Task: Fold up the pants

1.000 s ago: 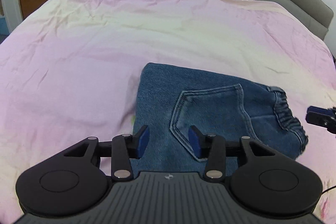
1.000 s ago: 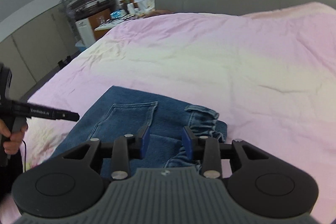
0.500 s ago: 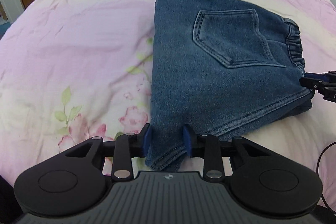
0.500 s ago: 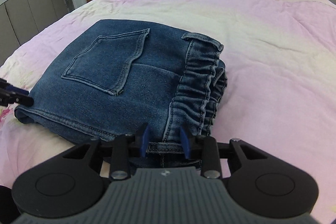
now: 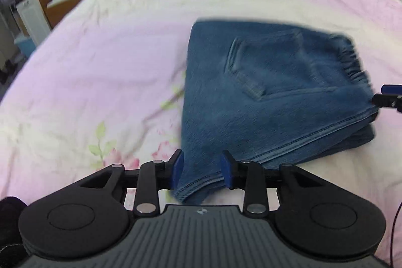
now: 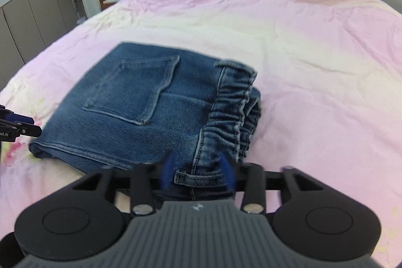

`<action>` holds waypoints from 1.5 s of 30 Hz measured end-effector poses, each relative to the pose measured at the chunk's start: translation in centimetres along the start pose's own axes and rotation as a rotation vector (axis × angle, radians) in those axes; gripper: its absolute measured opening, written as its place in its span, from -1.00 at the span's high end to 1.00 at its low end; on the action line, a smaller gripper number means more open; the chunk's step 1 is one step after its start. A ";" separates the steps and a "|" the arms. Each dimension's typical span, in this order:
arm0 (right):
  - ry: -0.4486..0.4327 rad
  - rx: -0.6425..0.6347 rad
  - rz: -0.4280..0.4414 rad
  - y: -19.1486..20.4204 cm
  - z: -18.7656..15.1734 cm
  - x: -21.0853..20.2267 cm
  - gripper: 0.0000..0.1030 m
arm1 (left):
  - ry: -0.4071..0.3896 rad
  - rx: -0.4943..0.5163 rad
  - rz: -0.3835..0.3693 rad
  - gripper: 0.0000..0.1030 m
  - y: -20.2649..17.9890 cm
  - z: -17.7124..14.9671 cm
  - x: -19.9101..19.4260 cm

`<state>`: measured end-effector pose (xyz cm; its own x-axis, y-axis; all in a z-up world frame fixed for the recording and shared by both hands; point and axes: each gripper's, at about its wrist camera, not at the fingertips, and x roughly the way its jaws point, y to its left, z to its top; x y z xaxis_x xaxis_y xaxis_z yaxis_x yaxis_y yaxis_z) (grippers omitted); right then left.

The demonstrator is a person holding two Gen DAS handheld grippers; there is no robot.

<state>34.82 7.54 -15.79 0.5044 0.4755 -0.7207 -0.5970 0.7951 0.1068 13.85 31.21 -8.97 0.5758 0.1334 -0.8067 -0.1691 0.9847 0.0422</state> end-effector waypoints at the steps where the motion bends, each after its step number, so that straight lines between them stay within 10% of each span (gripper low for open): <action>1: -0.023 0.001 -0.005 0.0 0.1 -1.4 -0.26 | -0.038 0.005 -0.001 0.20 -0.5 0.2 -1.4; 12: -0.276 0.043 -0.045 0.5 -1.8 -19.2 -0.75 | -0.458 0.051 0.051 -0.45 -10.2 0.5 -15.9; 19: -0.467 0.078 -0.055 2.9 -6.7 -28.3 -0.89 | -0.594 0.042 0.112 -0.99 -14.3 -3.0 -19.8; 25: -0.573 0.151 -0.097 4.8 -12.1 -31.2 -0.89 | -0.617 0.039 0.159 -1.00 -16.9 -5.8 -20.3; 45: -0.467 0.066 -0.174 6.7 -17.2 -27.0 -0.89 | -0.347 0.018 0.147 -1.00 -19.6 -11.1 -15.2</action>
<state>6.51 -6.43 -7.42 0.8273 0.4398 -0.3496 -0.4462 0.8924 0.0668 -0.51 8.59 -4.08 0.7833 0.3008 -0.5440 -0.2582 0.9535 0.1555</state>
